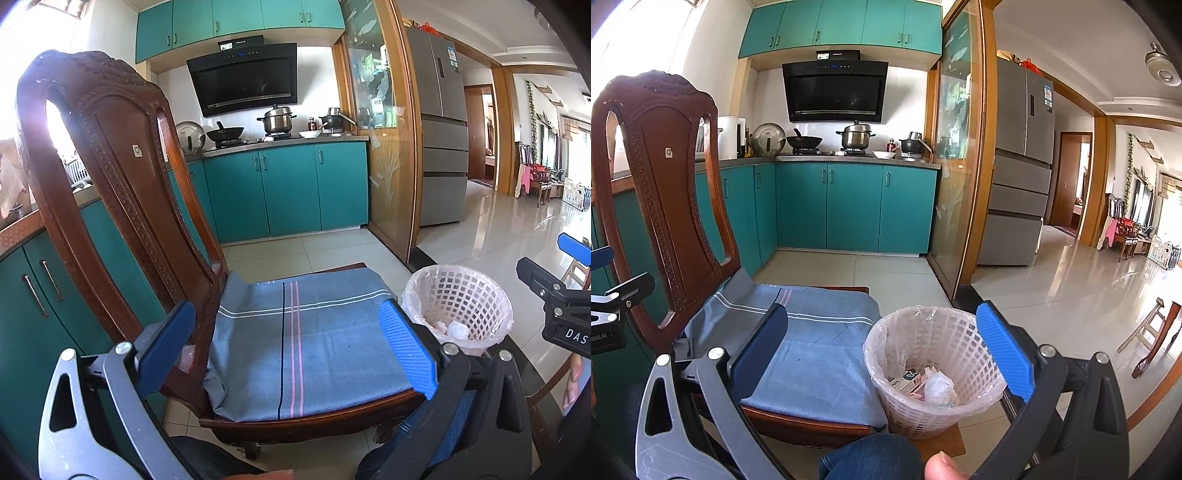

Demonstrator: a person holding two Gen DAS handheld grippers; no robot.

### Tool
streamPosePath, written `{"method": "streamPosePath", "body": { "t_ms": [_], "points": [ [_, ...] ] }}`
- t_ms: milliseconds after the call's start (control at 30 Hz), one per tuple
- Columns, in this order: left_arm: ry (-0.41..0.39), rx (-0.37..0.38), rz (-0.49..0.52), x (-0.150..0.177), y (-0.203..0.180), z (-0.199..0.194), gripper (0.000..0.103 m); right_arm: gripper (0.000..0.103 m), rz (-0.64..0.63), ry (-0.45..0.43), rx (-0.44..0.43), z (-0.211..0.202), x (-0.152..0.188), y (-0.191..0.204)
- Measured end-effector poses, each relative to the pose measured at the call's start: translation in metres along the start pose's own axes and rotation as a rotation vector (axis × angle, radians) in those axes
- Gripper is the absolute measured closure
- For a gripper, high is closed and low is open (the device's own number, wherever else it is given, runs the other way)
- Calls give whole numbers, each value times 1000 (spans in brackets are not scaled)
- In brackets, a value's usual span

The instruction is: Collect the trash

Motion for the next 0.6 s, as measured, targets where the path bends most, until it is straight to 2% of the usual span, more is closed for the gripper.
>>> {"method": "streamPosePath", "body": {
  "t_ms": [600],
  "points": [
    [5, -2, 2, -1, 0, -2, 3, 3, -1, 1, 1, 0, 1, -1]
  ]
}}
Point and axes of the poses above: each gripper's, at about its wrist camera, not at the fingertips, and z roughly the way its jaws point, y to its left, x to its underside, the point moved 7 cm from there along z, roughly the way its jaws point, and after that the axes turned 3 degrees about -y, right-handed, at the moved point
